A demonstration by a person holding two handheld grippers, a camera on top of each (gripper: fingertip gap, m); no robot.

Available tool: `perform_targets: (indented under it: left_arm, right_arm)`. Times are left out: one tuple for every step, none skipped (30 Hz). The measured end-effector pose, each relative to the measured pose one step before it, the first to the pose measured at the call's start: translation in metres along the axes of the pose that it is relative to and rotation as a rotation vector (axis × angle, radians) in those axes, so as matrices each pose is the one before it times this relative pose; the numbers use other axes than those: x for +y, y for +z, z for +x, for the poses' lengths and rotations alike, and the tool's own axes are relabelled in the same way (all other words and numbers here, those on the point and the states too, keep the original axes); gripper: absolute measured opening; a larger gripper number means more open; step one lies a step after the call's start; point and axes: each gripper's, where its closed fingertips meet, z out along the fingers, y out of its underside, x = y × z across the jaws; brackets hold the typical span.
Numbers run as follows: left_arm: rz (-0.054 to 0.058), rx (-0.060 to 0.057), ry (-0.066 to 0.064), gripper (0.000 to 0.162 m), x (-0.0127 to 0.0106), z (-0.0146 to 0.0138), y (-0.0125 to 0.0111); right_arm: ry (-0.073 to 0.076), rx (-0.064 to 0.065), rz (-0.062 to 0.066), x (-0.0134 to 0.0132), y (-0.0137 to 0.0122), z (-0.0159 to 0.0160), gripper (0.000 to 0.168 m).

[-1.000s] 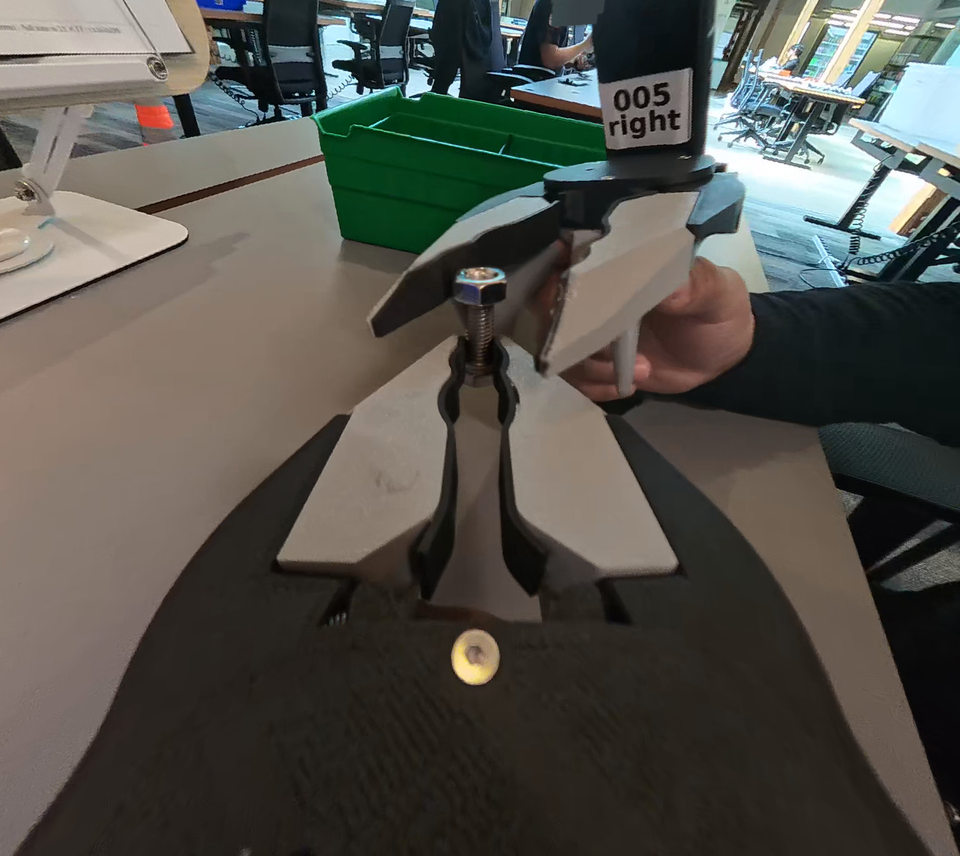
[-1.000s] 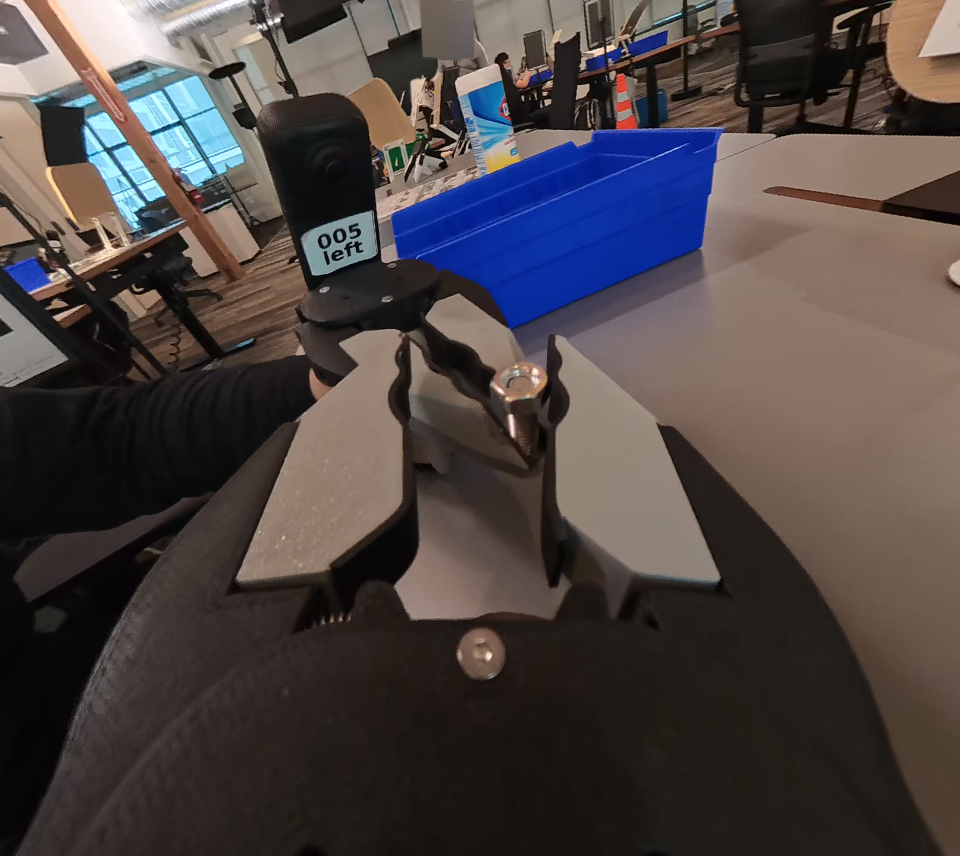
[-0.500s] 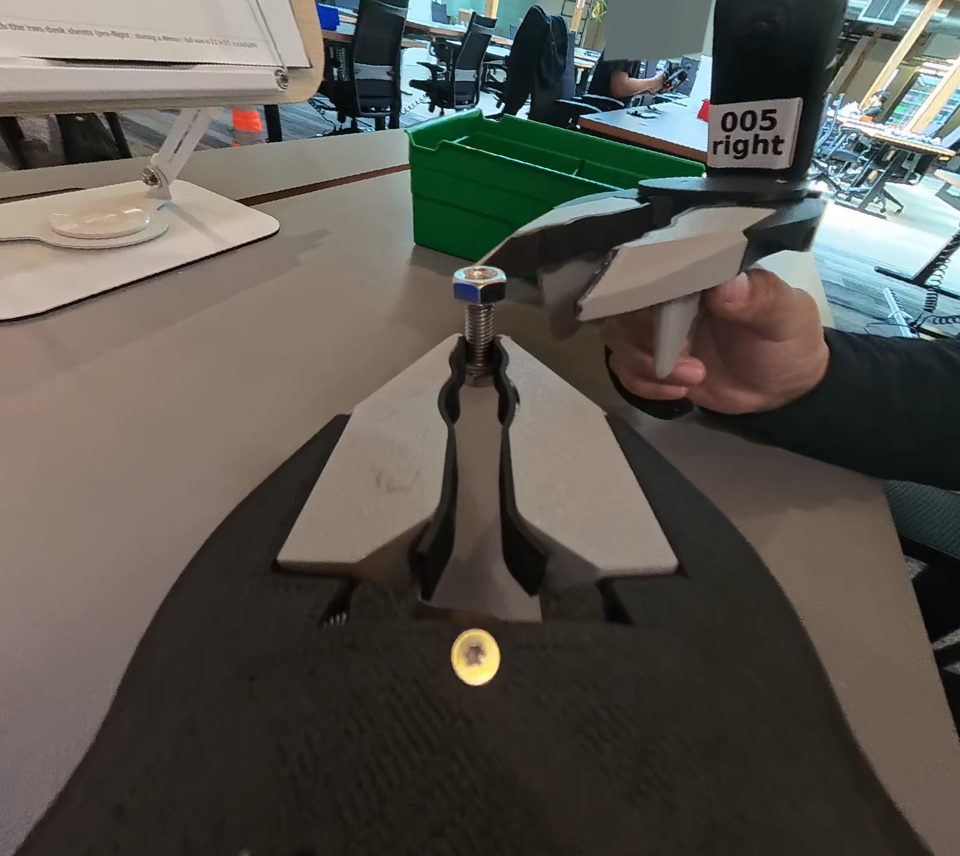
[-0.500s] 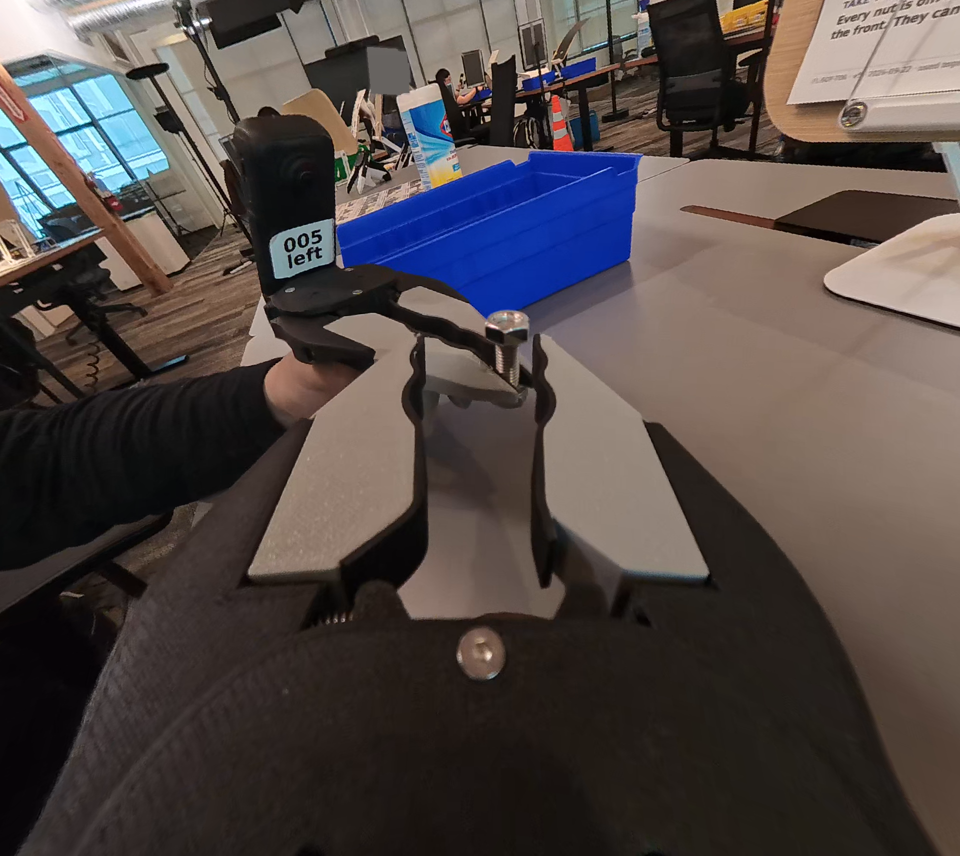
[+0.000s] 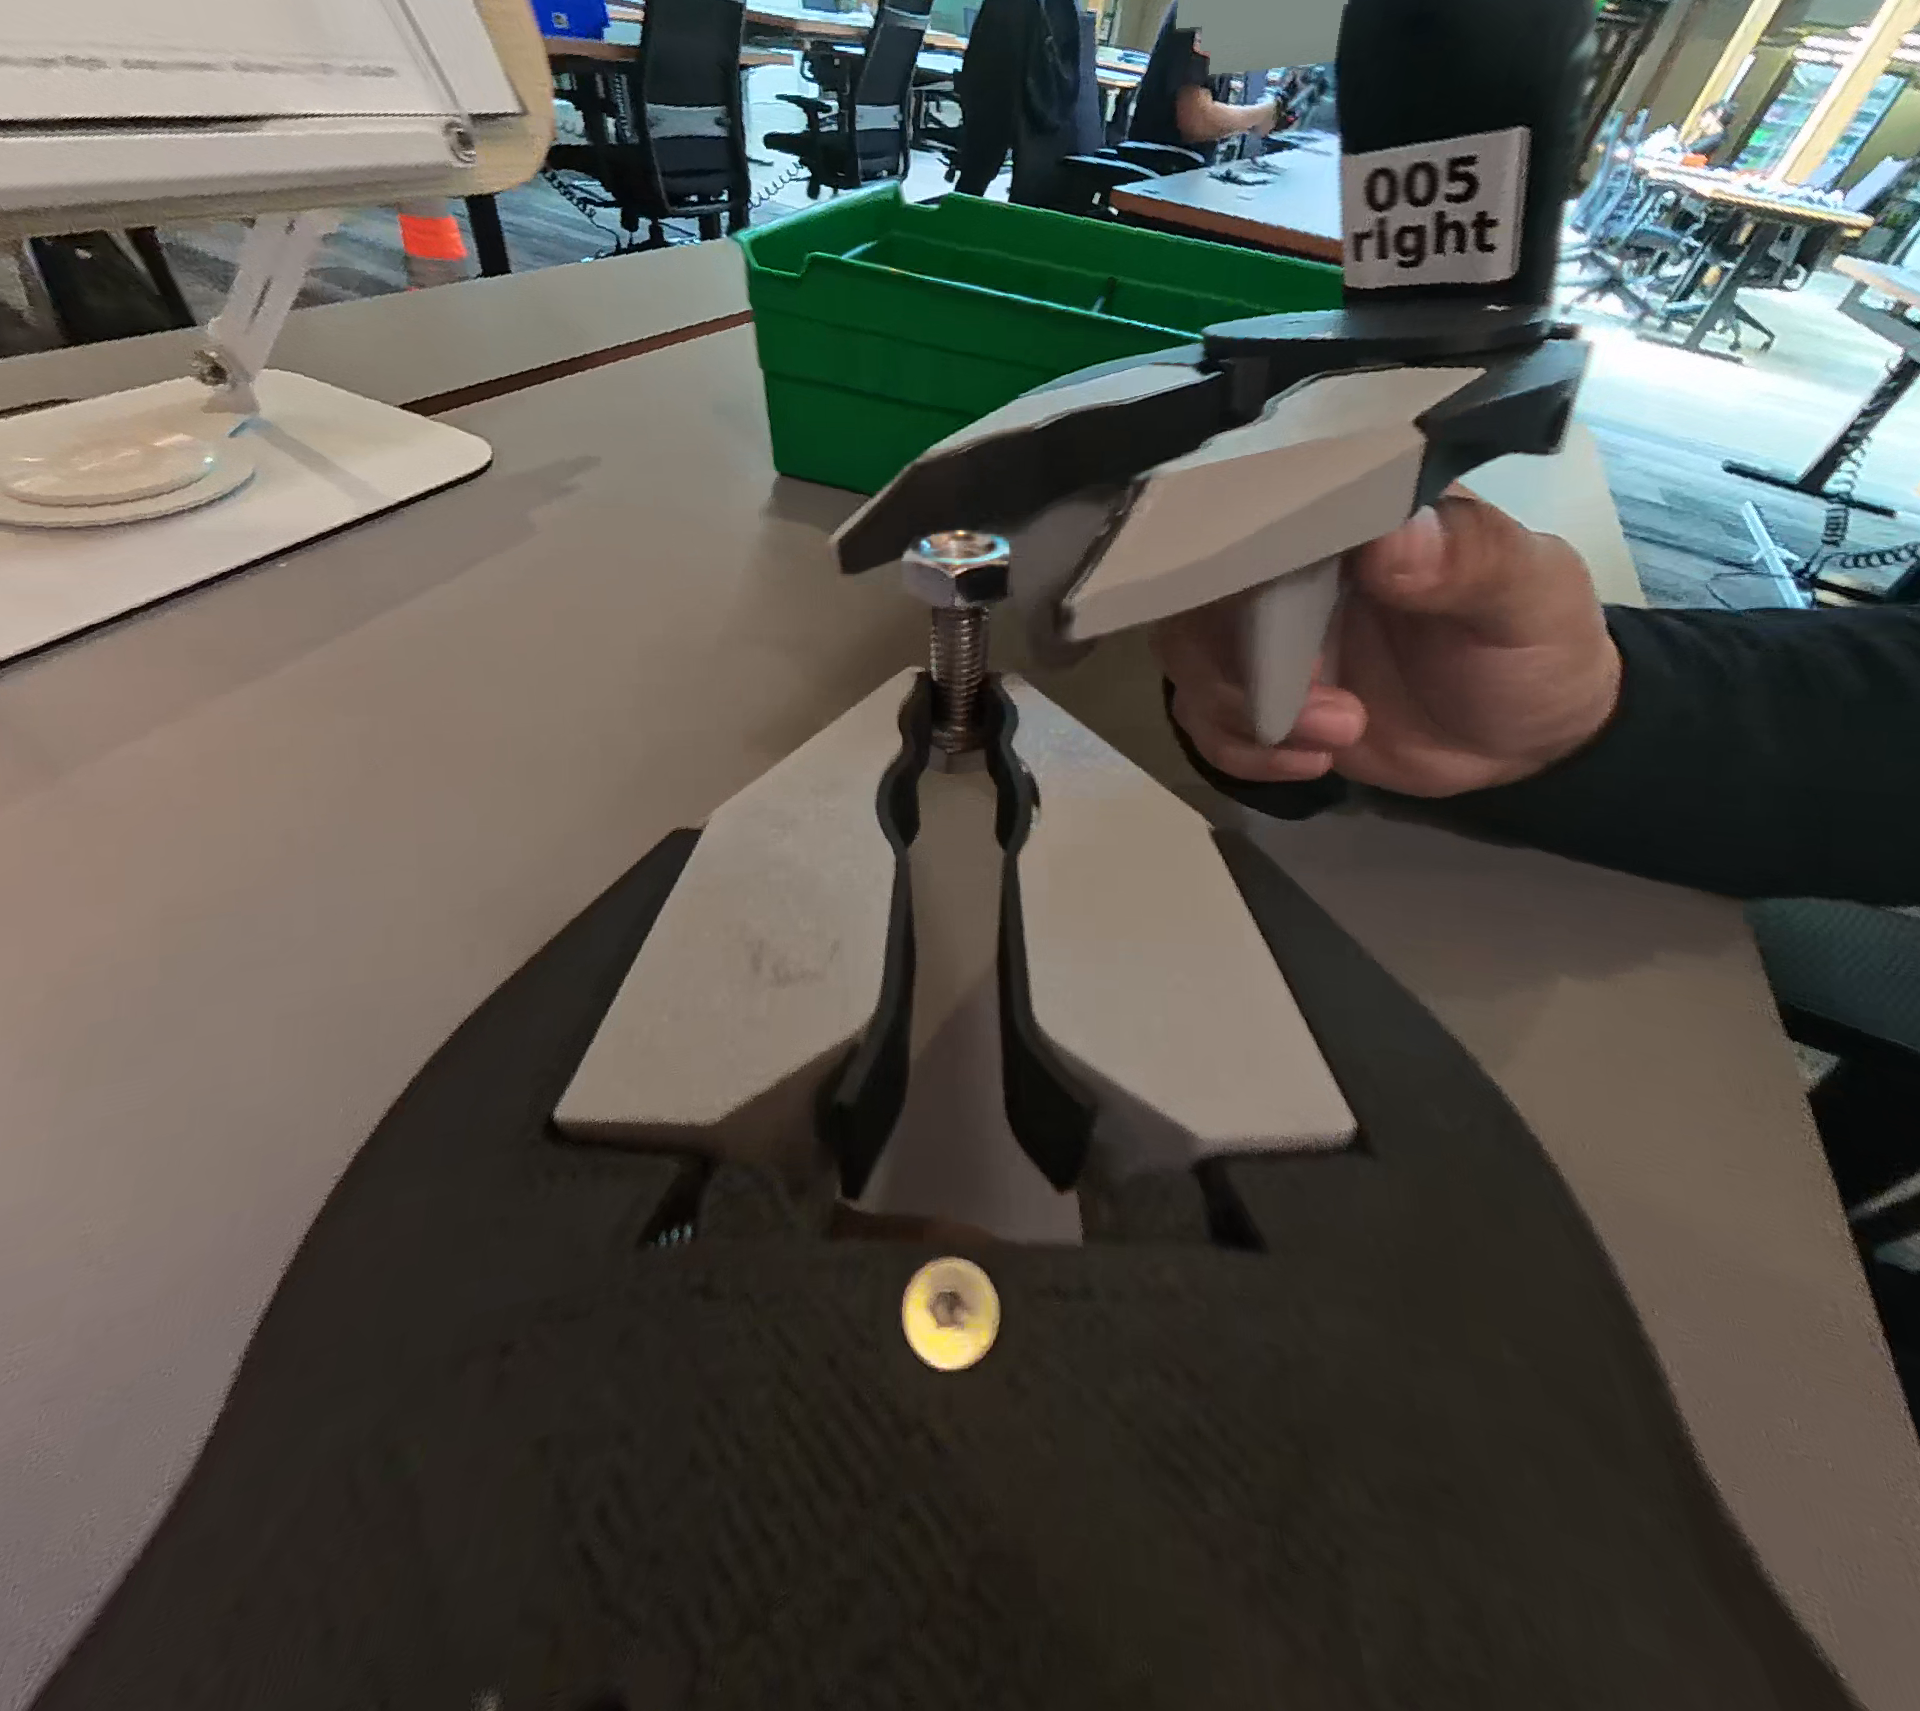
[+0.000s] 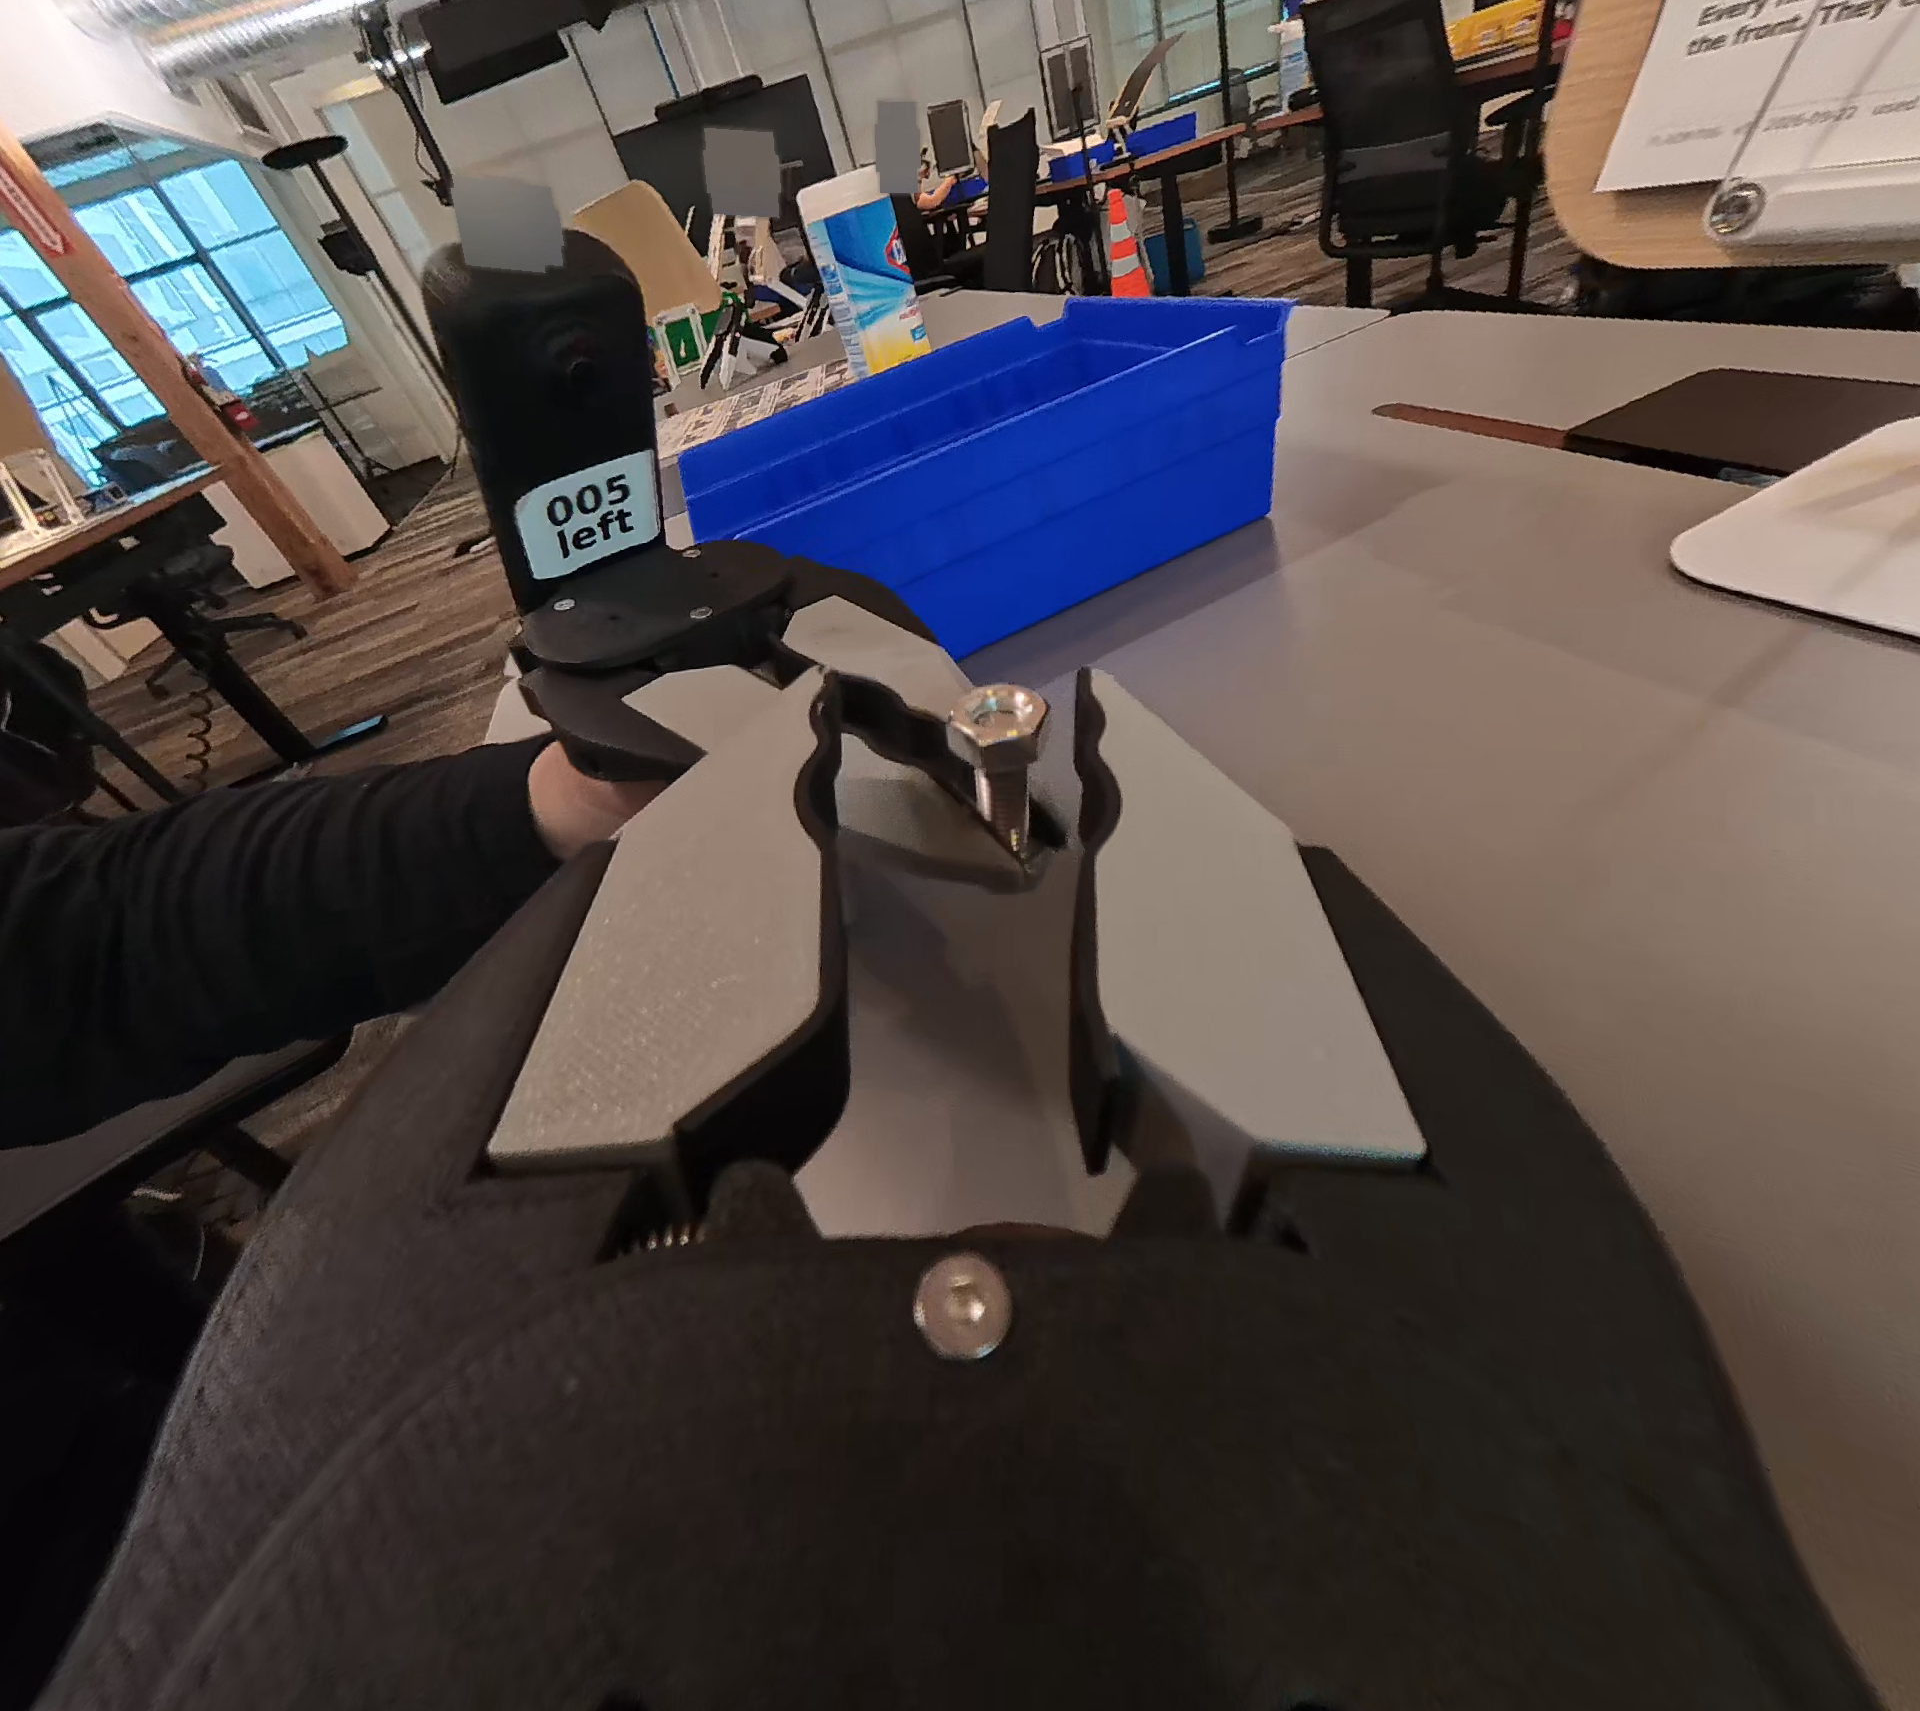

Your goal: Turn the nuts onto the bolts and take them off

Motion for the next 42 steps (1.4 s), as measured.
perform_targets:
  left_arm:
    - [0.0038,-0.0086,-0.0151,0.007,-0.00035,-0.00361,-0.00125]
    - [0.0080,-0.0133,-0.0128,0.007,-0.00107,-0.00409,-0.00133]
    - [0.0093,-0.0150,-0.0106,0.007,-0.00132,-0.00396,-0.00132]
    - [0.0046,-0.0129,-0.0093,0.007,-0.00089,-0.00338,-0.00129]
    - [0.0043,-0.0152,-0.0067,0.007,-0.00073,-0.00346,-0.00099]
    - [0.0061,-0.0184,-0.0051,0.007,-0.00099,-0.00358,-0.00107]
    - [0.0035,-0.0134,-0.0052,0.007,-0.00061,-0.00290,-0.00071]
    - [0.0000,-0.0013,-0.0066,0.007,0.00000,-0.00105,-0.00033]
    - [0.0001,0.0042,-0.0077,0.007,0.00001,0.00005,-0.00015]
    - [0.0032,-0.0003,-0.0035,0.007,-0.00038,-0.00008,0.00007]
    - [-0.0006,0.0051,0.0014,0.007,0.00013,0.00101,0.00028]
    - [-0.0015,0.0062,0.0015,0.007,0.00018,0.00137,0.00030]
    - [0.0031,-0.0007,0.0017,0.007,-0.00022,0.00033,0.00016]
    - [0.0018,0.0035,0.0019,0.007,-0.00018,0.00071,0.00010]
    - [-0.0015,0.0091,-0.0007,0.007,0.00008,0.00137,0.00023]
    - [0.0006,0.0002,0.0000,0.006,-0.00003,0.00037,0.00016]
    - [-0.0016,0.0017,0.0031,0.007,0.00031,0.00062,0.00018]
    - [-0.0039,0.0097,0.0023,0.007,0.00047,0.00177,0.00042]
    - [0.0000,0.0089,0.0024,0.007,0.00013,0.00212,0.00057]
    - [-0.0011,0.0070,0.0049,0.007,0.00035,0.00204,0.00049]
    - [-0.0060,0.0097,0.0060,0.007,0.00090,0.00254,0.00074]
    - [-0.0057,0.0122,0.0060,0.007,0.00097,0.00300,0.00081]
    - [-0.0034,0.0085,0.0047,0.007,0.00063,0.00246,0.00083]
    - [-0.0024,-0.0004,0.0030,0.007,0.00065,0.00097,0.00067]
    - [-0.0041,0.0021,0.0037,0.007,0.00072,0.00101,0.00063]
    - [-0.0032,0.0028,0.0030,0.007,0.00046,0.00071,0.00038]
    - [0.0005,-0.0001,0.0005,0.007,-0.00003,0.00017,0.00001]
    - [0.0004,0.0052,-0.0022,0.007,-0.00010,0.00072,0.00014]
    - [-0.0005,0.0086,-0.0043,0.007,0.00019,0.00134,0.00031]
    - [0.0002,0.0083,-0.0013,0.006,0.00016,0.00161,0.00062]
    - [-0.0014,0.0074,0.0027,0.006,0.00026,0.00183,0.00069]
    - [-0.0005,0.0066,0.0075,0.007,0.00015,0.00205,0.00069]
    - [-0.0005,0.0063,0.0091,0.006,-0.00001,0.00208,0.00057]
    - [-0.0036,0.0045,0.0078,0.007,0.00054,0.00175,0.00071]
    - [-0.0049,0.0017,0.0068,0.007,0.00067,0.00114,0.00056]
    - [-0.0035,0.0013,0.0059,0.007,0.00045,0.00086,0.00038]
    - [-0.0007,-0.0008,0.0038,0.007,0.00007,0.00032,0.00011]
    - [0.0001,-0.0029,0.0009,0.007,-0.00008,-0.00029,-0.00011]
    - [-0.0008,-0.0049,-0.0010,0.007,0.00005,-0.00111,-0.00011]
    - [0.0004,-0.0096,-0.0031,0.007,-0.00002,-0.00217,-0.00050]
    - [0.0033,-0.0118,-0.0069,0.007,-0.00046,-0.00299,-0.00076]
    - [0.0057,-0.0140,-0.0117,0.007,-0.00081,-0.00356,-0.00113]
  right_arm:
    - [0.0025,0.0106,0.0071,-0.00142,-0.00152,0.00240,0.043]
    - [0.0033,0.0095,0.0057,-0.00113,-0.00130,0.00216,0.043]
    - [0.0038,0.0080,0.0025,-0.00064,-0.00097,0.00203,0.043]
    - [0.0025,0.0102,0.0003,-0.00005,-0.00080,0.00211,0.043]
    - [-0.0005,0.0121,-0.0002,0.00014,-0.00055,0.00212,0.043]
    - [-0.0024,0.0047,0.0004,-0.00004,-0.00029,0.00082,0.042]
    - [-0.0020,-0.0014,-0.0005,0.00007,-0.00003,-0.00039,0.041]
    - [-0.0024,-0.0013,-0.0022,0.00034,0.00021,-0.00055,0.040]
    - [-0.0039,-0.0015,-0.0029,0.00057,0.00034,-0.00059,0.038]
    - [-0.0047,-0.0003,-0.0028,0.00059,0.00051,-0.00052,0.037]
    - [-0.0066,0.0018,-0.0022,0.00055,0.00040,-0.00023,0.035]
    - [-0.0077,0.0056,-0.0005,0.00025,0.00017,0.00024,0.034]
    - [-0.0073,0.0068,0.0010,-0.00007,0.00016,0.00037,0.034]
    - [-0.0052,0.0053,0.0000,-0.00007,0.00002,0.00011,0.035]
    - [-0.0040,0.0032,0.0010,-0.00033,0.00001,-0.00017,0.035]
    - [-0.0033,0.0046,0.0023,-0.00061,0.00009,-0.00005,0.036]
    - [-0.0042,0.0036,0.0024,-0.00068,0.00004,-0.00032,0.036]
    - [-0.0042,0.0014,0.0000,-0.00012,0.00035,-0.00041,0.038]
    - [-0.0028,0.0013,-0.0020,0.00041,0.00057,-0.00036,0.039]
    - [-0.0022,-0.0029,-0.0024,0.00063,0.00068,-0.00087,0.039]
    - [-0.0003,-0.0067,-0.0041,0.00092,0.00072,-0.00136,0.039]
    - [-0.0001,-0.0074,-0.0038,0.00089,0.00071,-0.00156,0.038]
    - [-0.0020,-0.0071,-0.0008,0.00045,0.00065,-0.00162,0.036]
    - [-0.0032,-0.0060,-0.0022,0.00057,0.00062,-0.00153,0.035]
    - [-0.0028,-0.0022,-0.0047,0.00085,0.00072,-0.00079,0.035]
    - [-0.0016,-0.0015,-0.0027,0.00052,0.00063,-0.00050,0.035]
    - [0.0007,-0.0015,0.0007,0.00009,0.00035,-0.00029,0.036]
    - [0.0030,-0.0034,0.0022,-0.00019,0.00034,-0.00039,0.036]
    - [0.0045,-0.0049,0.0021,-0.00021,0.00048,-0.00055,0.037]
    - [0.0043,-0.0050,0.0007,0.00009,0.00055,-0.00067,0.037]
    - [0.0035,-0.0051,0.0000,0.00041,0.00069,-0.00072,0.038]
    - [0.0030,-0.0047,-0.0033,0.00090,0.00100,-0.00087,0.038]
    - [0.0008,-0.0033,-0.0055,0.00125,0.00100,-0.00074,0.038]
    - [-0.0022,-0.0023,-0.0056,0.00123,0.00102,-0.00073,0.038]
    - [-0.0034,0.0007,-0.0047,0.00105,0.00084,-0.00038,0.037]
    - [-0.0037,0.0012,-0.0034,0.00067,0.00062,-0.00025,0.037]
    - [-0.0030,0.0017,-0.0011,0.00009,0.00016,0.00016,0.036]
    - [-0.0018,0.0021,0.0014,-0.00036,-0.00023,0.00035,0.036]
    - [0.0005,0.0024,0.0028,-0.00060,-0.00065,0.00067,0.036]
    - [0.0022,0.0043,0.0042,-0.00097,-0.00087,0.00118,0.036]
    - [0.0018,0.0061,0.0057,-0.00130,-0.00123,0.00165,0.036]
    - [0.0012,0.0096,0.0067,-0.00141,-0.00138,0.00215,0.036]
